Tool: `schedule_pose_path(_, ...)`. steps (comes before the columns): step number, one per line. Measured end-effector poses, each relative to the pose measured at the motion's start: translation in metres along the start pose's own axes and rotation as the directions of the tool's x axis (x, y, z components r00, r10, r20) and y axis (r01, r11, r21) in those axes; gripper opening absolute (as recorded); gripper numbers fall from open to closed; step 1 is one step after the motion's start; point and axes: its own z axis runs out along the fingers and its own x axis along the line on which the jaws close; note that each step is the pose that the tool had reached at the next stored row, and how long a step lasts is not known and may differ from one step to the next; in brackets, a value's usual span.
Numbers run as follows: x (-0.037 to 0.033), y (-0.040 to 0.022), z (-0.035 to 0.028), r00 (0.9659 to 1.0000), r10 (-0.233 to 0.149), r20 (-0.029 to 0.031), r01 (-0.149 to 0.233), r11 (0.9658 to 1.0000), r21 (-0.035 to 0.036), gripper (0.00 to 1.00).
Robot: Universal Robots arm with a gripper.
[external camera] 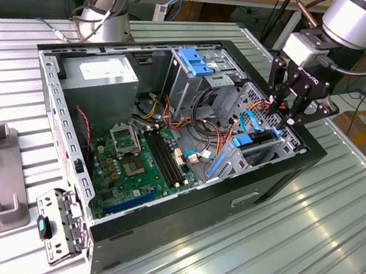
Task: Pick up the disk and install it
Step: 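Insert the second disk wire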
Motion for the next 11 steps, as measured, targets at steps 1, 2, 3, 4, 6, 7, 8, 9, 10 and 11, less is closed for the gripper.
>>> schedule_pose_path(1,0.0,0.0,0.0,1.0,0.0,0.0001,0.0,1.0,0.0,0.42)
schedule_pose_path(2,0.0,0.0,-0.0001,1.0,0.0,-0.0004,0.0,1.0,0.0,0.42)
schedule_pose_path(3,0.0,0.0,-0.0001,1.0,0.0,-0.0006,0.0,1.0,0.0,0.42)
schedule_pose_path(4,0.0,0.0,-0.0001,1.0,0.0,-0.0006,0.0,1.0,0.0,0.42)
schedule_pose_path(6,0.0,0.0,-0.0001,1.0,0.0,-0.0006,0.0,1.0,0.0,0.42)
schedule_pose_path(7,0.0,0.0,-0.0001,1.0,0.0,-0.0005,0.0,1.0,0.0,0.42)
schedule_pose_path(8,0.0,0.0,-0.0001,1.0,0.0,-0.0005,0.0,1.0,0.0,0.42)
schedule_pose_path(9,0.0,0.0,-0.0001,1.0,0.0,-0.0005,0.0,1.0,0.0,0.42)
schedule_pose_path(10,-0.0003,0.0,-0.0001,1.0,0.0,-0.0005,0.0,1.0,0.0,0.42)
schedule_pose_path(11,-0.0006,0.0,-0.0002,1.0,0.0,-0.0006,0.0,1.0,0.0,0.42)
